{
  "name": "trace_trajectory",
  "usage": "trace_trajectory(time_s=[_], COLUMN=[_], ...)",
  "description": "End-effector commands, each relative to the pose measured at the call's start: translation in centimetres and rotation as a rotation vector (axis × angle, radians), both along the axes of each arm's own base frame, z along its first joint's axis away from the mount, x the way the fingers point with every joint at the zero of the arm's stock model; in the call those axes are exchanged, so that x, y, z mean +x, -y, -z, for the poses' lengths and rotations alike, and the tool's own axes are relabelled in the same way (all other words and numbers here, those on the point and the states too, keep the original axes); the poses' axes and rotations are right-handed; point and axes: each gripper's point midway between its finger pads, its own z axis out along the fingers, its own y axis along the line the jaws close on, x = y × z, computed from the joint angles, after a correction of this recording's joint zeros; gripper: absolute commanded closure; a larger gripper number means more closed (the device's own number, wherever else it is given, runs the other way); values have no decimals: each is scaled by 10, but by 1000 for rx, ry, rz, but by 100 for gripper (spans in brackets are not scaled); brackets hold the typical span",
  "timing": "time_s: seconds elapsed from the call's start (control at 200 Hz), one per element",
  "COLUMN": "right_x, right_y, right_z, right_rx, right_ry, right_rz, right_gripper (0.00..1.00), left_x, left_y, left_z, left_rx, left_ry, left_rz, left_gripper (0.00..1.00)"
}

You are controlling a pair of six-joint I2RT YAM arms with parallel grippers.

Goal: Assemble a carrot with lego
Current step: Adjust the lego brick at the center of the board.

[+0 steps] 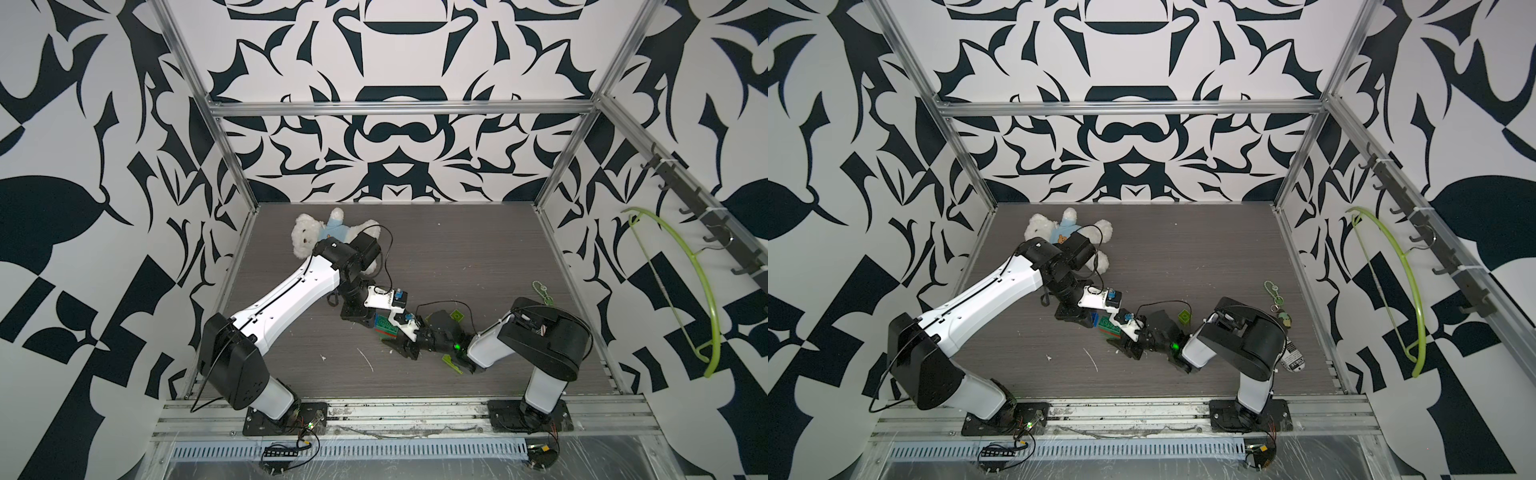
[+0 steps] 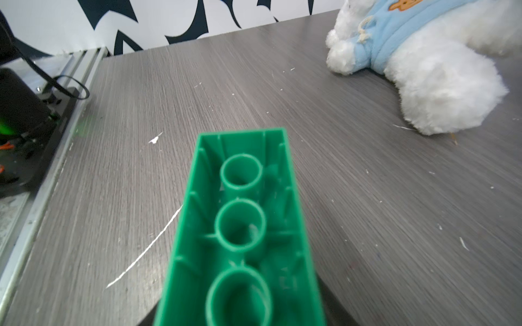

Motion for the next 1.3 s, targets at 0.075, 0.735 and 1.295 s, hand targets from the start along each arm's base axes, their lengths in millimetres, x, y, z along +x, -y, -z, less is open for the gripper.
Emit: trace_trajectory(time_s=[0.075,0.735,1.295], right_x=[3,2,3], right_y=[3,18,16], right_z=[-23,-34,-28], right_rx=[89,153,143], right_ry=[51,107,106], right_rz=[20,65,61], right_gripper=[41,45,51], left_x=[-1,-7,-4], left_y=[2,24,44], left_z=[-4,3,28], left_rx=[-14,-41,48], left_ry=[-17,-92,-81], left_rz=[-10,9,139], left_gripper=[100,100,100])
